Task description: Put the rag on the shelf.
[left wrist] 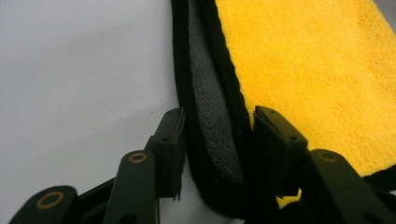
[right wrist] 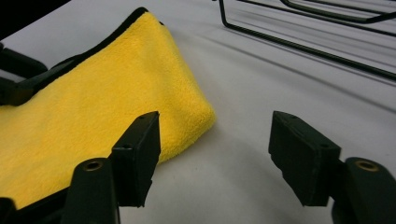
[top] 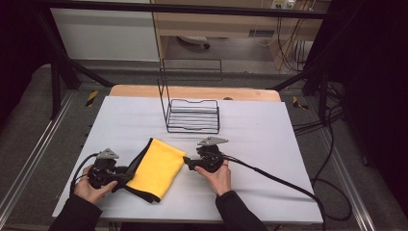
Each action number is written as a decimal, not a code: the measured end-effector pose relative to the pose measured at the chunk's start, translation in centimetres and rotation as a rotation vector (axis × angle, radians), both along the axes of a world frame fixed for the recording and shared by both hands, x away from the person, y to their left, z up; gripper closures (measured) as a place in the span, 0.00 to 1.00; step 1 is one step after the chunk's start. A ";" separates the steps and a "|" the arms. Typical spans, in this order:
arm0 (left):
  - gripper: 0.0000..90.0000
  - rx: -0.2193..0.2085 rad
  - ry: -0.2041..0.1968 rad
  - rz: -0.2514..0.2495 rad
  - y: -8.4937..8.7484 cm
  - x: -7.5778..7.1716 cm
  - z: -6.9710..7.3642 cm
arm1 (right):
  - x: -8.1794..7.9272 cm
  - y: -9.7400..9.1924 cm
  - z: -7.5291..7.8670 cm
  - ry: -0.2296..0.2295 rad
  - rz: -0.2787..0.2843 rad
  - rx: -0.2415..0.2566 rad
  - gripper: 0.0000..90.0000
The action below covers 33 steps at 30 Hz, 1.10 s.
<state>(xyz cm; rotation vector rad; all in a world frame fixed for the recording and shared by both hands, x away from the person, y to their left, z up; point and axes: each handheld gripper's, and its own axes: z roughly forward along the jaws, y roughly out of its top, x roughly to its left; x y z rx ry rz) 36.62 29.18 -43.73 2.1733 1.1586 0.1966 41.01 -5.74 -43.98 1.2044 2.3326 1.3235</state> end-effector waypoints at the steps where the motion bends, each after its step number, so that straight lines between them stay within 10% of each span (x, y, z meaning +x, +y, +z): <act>1: 0.61 0.001 0.001 0.001 0.0 0.0 0.0 | 0.2 0.3 -0.3 0.004 -0.008 -0.002 0.41; 16: 0.82 -0.016 0.049 0.023 -0.4 -0.3 0.3 | 1.4 3.3 -1.5 0.103 -0.025 0.026 0.90; 26: 0.84 -0.060 0.034 0.058 -1.4 -1.6 0.4 | 4.1 4.1 -1.0 0.044 0.025 0.036 0.92; 33: 0.79 0.014 -0.052 0.045 -2.5 -2.5 0.7 | 5.7 5.1 -1.5 0.008 0.073 -0.010 0.86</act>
